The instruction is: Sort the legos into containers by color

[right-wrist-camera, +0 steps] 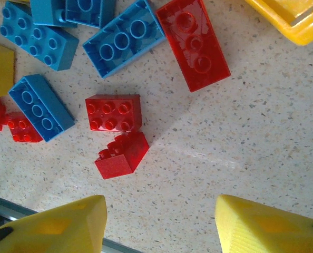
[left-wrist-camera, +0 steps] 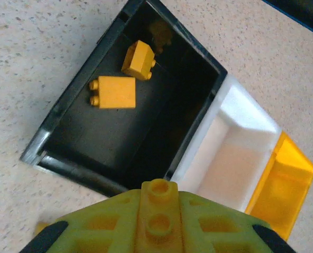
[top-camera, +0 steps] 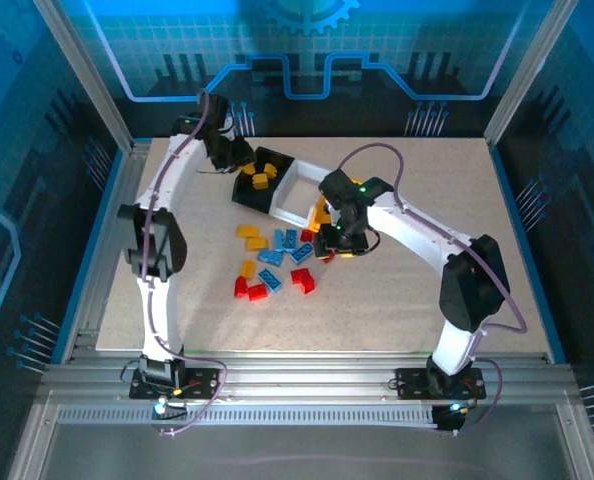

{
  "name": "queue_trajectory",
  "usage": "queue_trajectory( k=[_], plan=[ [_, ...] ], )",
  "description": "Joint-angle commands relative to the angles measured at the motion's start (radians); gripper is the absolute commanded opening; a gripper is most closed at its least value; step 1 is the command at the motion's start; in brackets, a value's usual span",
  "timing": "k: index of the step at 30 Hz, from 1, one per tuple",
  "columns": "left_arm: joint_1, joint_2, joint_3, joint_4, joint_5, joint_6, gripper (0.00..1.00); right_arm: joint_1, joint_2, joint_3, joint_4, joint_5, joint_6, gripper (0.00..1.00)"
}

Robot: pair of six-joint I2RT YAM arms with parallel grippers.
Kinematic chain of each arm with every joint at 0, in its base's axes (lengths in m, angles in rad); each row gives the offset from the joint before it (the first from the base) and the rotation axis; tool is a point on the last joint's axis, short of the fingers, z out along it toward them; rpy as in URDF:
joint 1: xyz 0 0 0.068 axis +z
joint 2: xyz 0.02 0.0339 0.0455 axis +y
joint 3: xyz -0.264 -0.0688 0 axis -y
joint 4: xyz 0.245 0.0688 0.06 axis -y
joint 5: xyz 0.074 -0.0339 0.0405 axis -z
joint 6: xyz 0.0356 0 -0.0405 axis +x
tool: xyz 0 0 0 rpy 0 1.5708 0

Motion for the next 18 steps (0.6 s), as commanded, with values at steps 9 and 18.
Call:
queue_trajectory(
  k=[9,18],
  plan=[
    [-0.029,0.197,0.147,-0.036,-0.019,-0.066,0.24,-0.023,-0.068,-0.074,-0.015,0.039,-0.043,0.59],
    [-0.037,0.212,0.149,-0.032,-0.017,-0.076,0.37,-0.051,-0.003,-0.053,0.021,-0.013,-0.029,0.61]
  ],
)
